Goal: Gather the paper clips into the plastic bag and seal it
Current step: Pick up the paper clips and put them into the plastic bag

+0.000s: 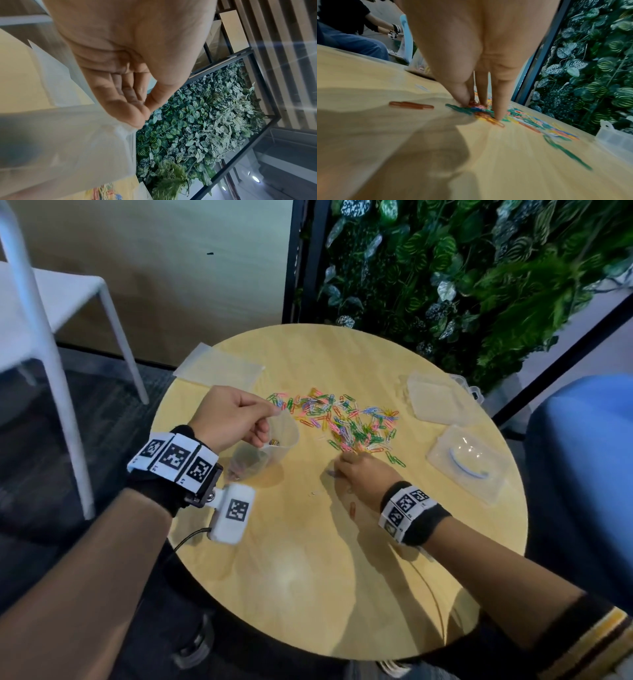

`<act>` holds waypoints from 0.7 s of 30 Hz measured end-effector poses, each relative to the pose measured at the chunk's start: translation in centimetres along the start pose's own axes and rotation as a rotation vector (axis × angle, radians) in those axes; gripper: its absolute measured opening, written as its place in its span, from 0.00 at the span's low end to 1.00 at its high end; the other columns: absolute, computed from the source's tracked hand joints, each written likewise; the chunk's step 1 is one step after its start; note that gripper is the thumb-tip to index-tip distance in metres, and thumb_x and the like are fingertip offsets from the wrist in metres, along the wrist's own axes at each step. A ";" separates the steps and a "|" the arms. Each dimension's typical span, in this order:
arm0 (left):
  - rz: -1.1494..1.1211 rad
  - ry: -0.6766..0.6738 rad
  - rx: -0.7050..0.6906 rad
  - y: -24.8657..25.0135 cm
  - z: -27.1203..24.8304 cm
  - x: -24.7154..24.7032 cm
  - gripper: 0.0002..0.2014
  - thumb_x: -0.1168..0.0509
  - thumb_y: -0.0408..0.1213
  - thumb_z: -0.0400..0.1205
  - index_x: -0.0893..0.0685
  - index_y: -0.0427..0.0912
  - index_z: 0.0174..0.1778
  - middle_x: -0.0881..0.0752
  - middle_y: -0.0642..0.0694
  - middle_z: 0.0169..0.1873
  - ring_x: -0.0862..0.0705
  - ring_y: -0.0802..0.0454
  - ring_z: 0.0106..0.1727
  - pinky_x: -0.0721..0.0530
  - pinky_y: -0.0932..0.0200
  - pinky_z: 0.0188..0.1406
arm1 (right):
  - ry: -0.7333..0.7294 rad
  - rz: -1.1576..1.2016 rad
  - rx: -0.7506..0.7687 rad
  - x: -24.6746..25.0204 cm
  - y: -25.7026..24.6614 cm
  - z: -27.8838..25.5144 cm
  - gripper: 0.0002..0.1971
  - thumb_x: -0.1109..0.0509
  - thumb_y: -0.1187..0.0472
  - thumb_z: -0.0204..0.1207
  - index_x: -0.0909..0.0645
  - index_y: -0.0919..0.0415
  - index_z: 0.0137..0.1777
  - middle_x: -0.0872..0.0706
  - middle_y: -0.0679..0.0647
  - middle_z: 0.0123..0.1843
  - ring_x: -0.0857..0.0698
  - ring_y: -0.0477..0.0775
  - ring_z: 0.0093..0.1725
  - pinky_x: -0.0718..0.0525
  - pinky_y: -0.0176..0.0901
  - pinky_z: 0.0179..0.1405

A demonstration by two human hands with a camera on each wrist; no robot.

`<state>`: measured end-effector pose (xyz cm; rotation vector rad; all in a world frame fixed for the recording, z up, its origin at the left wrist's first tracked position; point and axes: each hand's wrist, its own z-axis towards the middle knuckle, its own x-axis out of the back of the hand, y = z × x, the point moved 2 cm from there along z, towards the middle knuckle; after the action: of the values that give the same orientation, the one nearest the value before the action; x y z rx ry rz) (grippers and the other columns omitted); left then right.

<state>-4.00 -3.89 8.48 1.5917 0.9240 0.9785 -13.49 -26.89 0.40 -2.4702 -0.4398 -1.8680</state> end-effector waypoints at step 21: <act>-0.006 -0.070 0.022 -1.1 -0.1 -3.4 0.05 0.31 0.29 0.82 0.09 0.36 0.46 0.14 0.42 0.22 0.16 0.49 0.22 0.14 0.59 0.25 | 0.392 2.370 -0.416 7.4 0.1 0.4 0.14 0.31 0.73 0.78 0.20 0.77 0.63 0.14 0.60 0.54 0.11 0.51 0.50 0.12 0.31 0.44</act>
<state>-5.45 -6.74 6.93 1.6306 0.8929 0.9055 -11.22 -25.29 7.30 -0.7724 1.9080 -0.8471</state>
